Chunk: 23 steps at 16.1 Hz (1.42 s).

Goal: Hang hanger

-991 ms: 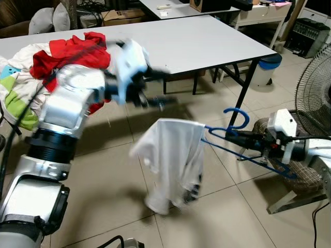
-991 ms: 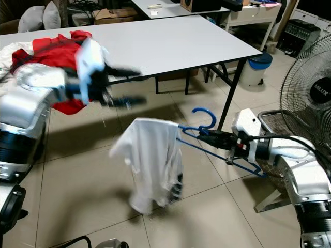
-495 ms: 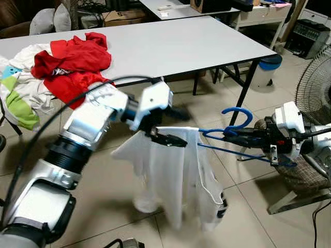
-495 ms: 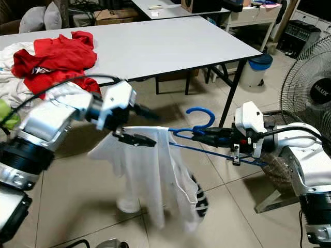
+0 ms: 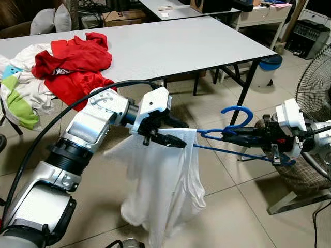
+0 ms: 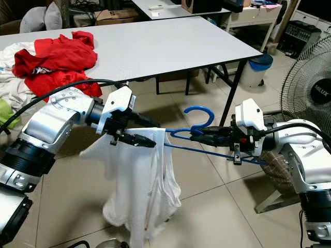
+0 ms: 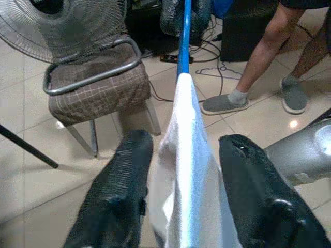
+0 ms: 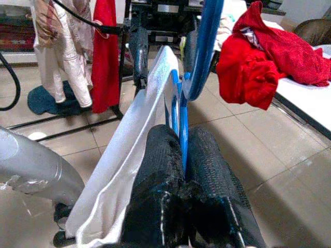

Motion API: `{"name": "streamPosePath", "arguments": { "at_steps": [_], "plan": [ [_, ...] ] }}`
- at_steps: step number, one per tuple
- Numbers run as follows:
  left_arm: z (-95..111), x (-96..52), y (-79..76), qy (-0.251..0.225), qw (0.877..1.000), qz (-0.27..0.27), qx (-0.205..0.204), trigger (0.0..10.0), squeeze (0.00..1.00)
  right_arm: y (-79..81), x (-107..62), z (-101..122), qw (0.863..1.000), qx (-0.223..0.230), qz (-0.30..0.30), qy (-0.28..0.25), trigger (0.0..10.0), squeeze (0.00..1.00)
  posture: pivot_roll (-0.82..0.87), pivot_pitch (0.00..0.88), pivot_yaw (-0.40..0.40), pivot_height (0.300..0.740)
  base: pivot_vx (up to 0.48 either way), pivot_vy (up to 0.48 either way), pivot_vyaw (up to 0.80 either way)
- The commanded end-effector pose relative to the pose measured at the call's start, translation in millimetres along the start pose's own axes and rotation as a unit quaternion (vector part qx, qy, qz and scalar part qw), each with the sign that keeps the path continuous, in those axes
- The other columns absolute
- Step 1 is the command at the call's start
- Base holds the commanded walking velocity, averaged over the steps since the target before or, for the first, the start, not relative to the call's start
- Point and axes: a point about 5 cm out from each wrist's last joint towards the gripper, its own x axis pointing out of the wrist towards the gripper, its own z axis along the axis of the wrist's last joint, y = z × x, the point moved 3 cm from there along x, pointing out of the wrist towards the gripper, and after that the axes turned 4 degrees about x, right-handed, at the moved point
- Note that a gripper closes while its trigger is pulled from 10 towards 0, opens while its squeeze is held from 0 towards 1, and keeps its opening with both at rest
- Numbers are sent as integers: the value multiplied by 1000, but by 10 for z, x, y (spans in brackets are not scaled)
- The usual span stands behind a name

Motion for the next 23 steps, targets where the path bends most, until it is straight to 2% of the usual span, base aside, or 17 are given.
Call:
{"name": "streamPosePath", "arguments": {
  "at_steps": [1,10,14,15,16,18,20,21,22,23],
  "plan": [
    [-8,-35,-10,-1,1000,-3,-8,0,0,-21,-4,133,1000,-18,8,-13,10000,0,-89,0,22,740,0,0,0],
    [-61,-58,8,1,1000,3,-26,0,0,-27,1,181,1000,-13,19,-17,10000,0,-93,0,19,740,0,0,0],
    [-63,-47,-4,-6,1000,7,-30,0,0,-39,0,182,1000,5,24,-18,10000,0,-93,0,20,740,0,0,0],
    [-62,-46,-3,-9,999,10,-31,0,0,-54,-1,186,1000,9,19,-20,10000,376,-93,0,20,740,0,0,0],
    [-59,-45,2,-11,999,12,-32,0,0,-74,-5,191,1000,12,13,-22,10000,1000,-92,0,21,740,0,0,0],
    [-61,-59,8,-15,999,19,-36,0,0,-150,-39,194,999,22,-15,-30,10000,1000,-92,0,24,740,0,0,0],
    [-94,-73,14,-11,999,27,-40,0,0,-210,-89,214,998,9,-43,-33,10000,1000,-88,0,25,740,0,0,0],
    [-171,-96,34,2,998,47,-44,0,0,-264,-194,269,997,7,-69,-40,10000,1000,-86,0,24,740,0,0,0],
    [-305,-143,95,26,994,93,-49,0,0,-276,-388,459,992,14,-93,-87,10000,1000,-82,0,23,740,0,0,0],
    [-347,-158,121,36,992,110,-48,0,0,-264,-437,523,990,12,-96,-102,10000,1000,-81,0,23,740,0,0,0]
  ]
}}
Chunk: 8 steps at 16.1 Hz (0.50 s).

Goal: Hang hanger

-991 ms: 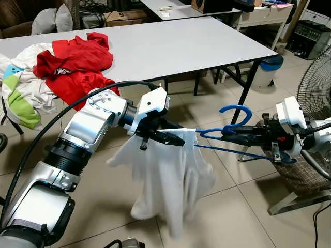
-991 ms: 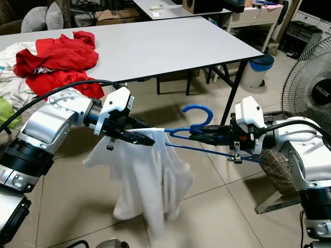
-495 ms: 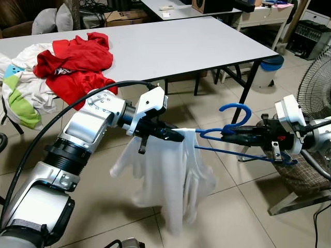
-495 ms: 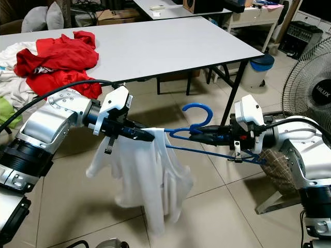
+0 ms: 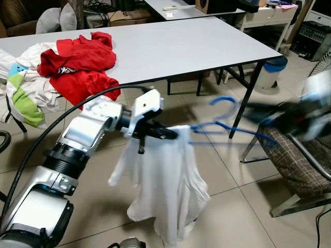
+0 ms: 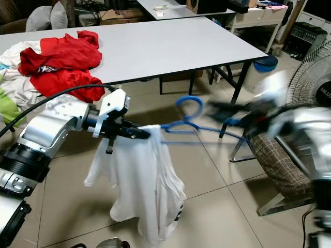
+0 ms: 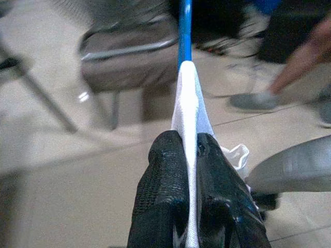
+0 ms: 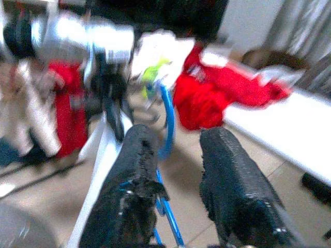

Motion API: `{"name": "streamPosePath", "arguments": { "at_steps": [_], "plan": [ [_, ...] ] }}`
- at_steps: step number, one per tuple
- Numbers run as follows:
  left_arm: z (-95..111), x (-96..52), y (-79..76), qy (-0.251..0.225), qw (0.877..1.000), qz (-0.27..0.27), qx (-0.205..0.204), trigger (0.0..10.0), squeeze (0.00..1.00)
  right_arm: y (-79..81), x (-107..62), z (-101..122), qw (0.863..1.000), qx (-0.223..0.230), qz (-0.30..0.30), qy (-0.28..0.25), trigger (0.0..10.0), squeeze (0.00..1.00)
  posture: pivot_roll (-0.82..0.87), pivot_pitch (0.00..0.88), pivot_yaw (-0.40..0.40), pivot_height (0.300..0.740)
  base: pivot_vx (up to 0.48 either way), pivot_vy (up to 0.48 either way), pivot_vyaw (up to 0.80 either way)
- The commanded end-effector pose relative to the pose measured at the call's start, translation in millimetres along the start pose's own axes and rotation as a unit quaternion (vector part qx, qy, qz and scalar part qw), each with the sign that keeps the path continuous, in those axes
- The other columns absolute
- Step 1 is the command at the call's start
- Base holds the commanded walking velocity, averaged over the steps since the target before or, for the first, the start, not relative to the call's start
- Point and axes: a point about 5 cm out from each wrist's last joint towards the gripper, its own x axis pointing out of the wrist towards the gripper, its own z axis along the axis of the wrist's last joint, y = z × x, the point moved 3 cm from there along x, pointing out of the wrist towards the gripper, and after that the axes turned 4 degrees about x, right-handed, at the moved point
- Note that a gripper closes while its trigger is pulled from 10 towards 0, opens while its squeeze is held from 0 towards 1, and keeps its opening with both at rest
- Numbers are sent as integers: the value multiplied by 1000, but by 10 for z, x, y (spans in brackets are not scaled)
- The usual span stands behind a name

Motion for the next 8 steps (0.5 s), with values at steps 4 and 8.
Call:
{"name": "streamPosePath", "arguments": {
  "at_steps": [4,8],
  "plan": [
    [22,-133,200,-18,994,108,-1,0,0,338,-83,458,992,10,20,-121,10000,1000,-81,0,35,740,0,0,0],
    [318,-160,208,-74,990,124,1,0,0,552,295,-554,993,91,-63,47,10000,1000,-88,0,40,740,0,0,0]
  ]
}}
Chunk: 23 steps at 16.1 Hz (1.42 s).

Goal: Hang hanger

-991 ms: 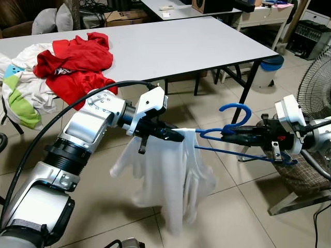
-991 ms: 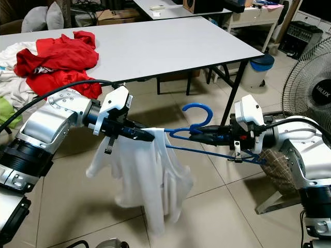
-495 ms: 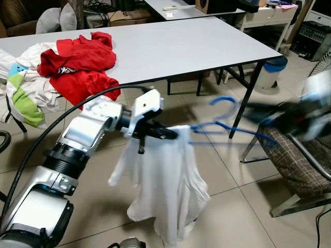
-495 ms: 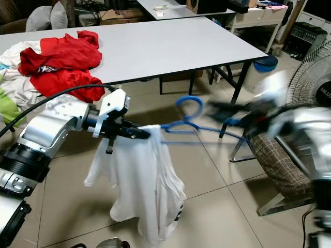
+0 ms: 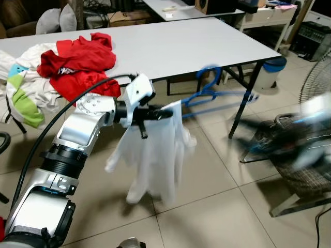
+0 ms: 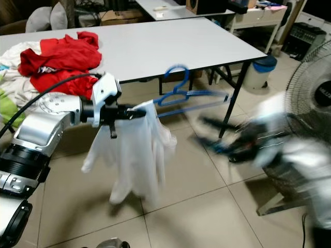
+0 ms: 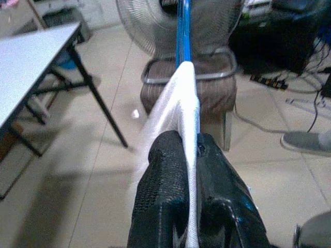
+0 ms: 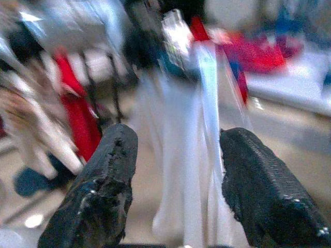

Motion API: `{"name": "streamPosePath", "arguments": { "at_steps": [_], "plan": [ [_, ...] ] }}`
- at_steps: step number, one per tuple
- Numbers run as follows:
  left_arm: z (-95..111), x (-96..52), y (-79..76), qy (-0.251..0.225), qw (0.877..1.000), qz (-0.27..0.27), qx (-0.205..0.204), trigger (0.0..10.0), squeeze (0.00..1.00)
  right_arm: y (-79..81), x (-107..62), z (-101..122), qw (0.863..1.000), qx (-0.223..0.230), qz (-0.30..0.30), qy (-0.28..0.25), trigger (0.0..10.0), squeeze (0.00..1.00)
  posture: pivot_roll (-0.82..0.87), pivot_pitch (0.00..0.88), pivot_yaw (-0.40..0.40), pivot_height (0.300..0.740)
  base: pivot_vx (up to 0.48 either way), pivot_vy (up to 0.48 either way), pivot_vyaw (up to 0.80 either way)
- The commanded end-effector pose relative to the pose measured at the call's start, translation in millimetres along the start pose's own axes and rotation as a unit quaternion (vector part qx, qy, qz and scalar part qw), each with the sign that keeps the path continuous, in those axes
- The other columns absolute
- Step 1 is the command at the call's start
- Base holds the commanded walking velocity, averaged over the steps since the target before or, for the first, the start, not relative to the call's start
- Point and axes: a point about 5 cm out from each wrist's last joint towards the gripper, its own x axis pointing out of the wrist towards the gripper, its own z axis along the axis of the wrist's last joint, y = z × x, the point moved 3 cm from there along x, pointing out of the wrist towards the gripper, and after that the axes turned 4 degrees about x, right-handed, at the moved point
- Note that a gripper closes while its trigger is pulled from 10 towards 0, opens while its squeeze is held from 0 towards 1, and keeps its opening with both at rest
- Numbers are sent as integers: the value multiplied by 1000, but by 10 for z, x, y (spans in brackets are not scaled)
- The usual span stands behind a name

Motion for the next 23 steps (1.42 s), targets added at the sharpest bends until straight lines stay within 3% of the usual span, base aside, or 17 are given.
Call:
{"name": "streamPosePath", "arguments": {
  "at_steps": [1,3,6,7,12,14,15,16,18,19,23],
  "plan": [
    [117,-23,15,-19,1000,5,8,0,0,-86,37,-67,998,-22,-48,25,10000,1000,-88,0,40,740,0,0,0],
    [216,-45,-68,-31,999,-20,12,0,0,-444,41,-379,981,60,-186,1,10000,1000,-84,0,34,740,0,0,0],
    [284,-40,-108,-37,999,-29,13,0,0,-432,-18,-307,976,118,-161,-85,10000,1000,-80,0,23,740,0,0,0],
    [319,-24,-125,-42,998,-34,14,0,0,-430,-79,-380,975,140,-149,-84,10000,1000,-79,0,20,740,0,0,0],
    [474,-52,-149,-69,996,-59,10,0,0,-463,-198,-865,973,168,-156,0,10000,1000,-73,0,15,740,0,0,0],
    [449,-164,-196,-72,991,-113,-15,0,0,-649,-270,-956,956,154,-248,2,10000,1000,-72,0,19,740,0,0,0],
    [426,-195,-239,-67,988,-135,-19,0,0,-670,-279,-948,954,155,-255,-7,10000,1000,-72,0,19,740,0,0,0],
    [410,-214,-267,-63,987,-149,-22,0,0,-679,-283,-941,954,156,-258,-12,10000,1000,-72,0,19,740,0,0,0],
    [260,-298,-434,-10,973,-230,-13,0,0,-684,-284,-918,957,148,-248,-11,10000,1000,-78,0,29,740,0,0,0],
    [255,-292,-444,-7,971,-238,-11,0,0,-684,-287,-924,959,147,-244,-9,10000,1000,-84,0,36,740,0,0,0],
    [385,-193,-483,-23,963,-267,9,0,0,-466,-118,-828,982,157,-99,-21,10000,1000,-87,0,45,740,0,0,0]
  ]
}}
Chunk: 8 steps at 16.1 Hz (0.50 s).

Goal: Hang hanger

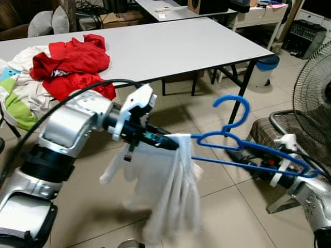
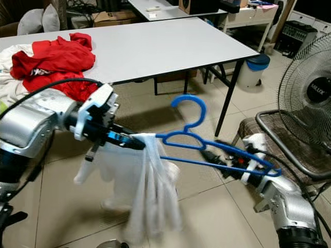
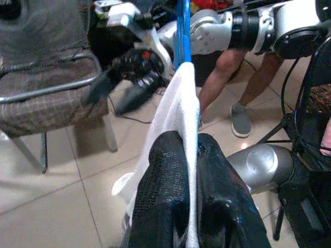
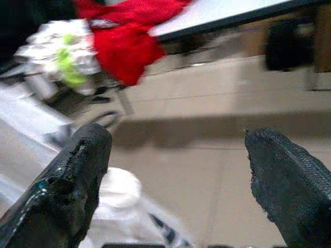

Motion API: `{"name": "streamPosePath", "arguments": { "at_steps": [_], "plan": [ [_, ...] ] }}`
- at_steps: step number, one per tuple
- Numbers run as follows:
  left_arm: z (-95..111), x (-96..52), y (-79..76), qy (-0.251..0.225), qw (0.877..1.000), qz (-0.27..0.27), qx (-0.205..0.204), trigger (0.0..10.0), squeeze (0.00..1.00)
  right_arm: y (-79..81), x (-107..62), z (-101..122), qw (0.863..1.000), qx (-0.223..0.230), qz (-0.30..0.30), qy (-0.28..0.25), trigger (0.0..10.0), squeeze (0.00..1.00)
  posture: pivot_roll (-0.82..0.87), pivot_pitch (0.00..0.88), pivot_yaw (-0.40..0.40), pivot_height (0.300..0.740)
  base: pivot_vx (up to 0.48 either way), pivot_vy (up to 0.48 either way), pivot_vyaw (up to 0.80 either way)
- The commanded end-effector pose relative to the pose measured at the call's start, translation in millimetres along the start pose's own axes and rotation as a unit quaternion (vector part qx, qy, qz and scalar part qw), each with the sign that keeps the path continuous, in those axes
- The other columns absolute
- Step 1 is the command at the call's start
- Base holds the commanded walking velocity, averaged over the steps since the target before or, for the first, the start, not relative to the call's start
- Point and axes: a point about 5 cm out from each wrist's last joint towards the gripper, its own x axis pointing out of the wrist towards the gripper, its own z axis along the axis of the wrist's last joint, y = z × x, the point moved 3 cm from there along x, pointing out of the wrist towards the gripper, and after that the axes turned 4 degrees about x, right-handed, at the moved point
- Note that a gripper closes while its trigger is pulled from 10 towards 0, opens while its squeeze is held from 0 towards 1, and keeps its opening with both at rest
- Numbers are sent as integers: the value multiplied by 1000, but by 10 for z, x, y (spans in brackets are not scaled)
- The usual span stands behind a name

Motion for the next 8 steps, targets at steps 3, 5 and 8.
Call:
{"name": "streamPosePath", "arguments": {
  "at_steps": [3,5,8],
  "plan": [
    [319,10,-48,-15,998,-39,51,0,0,88,108,129,996,-29,74,31,10000,1000,-78,0,43,740,0,0,0],
    [340,13,-63,-12,997,-46,57,0,0,184,113,162,990,-27,128,50,10000,1000,-64,0,33,740,0,0,0],
    [370,28,-9,-17,998,-29,61,0,0,411,87,191,974,-19,214,75,10000,1000,-55,0,24,740,0,0,0]
  ]
}}
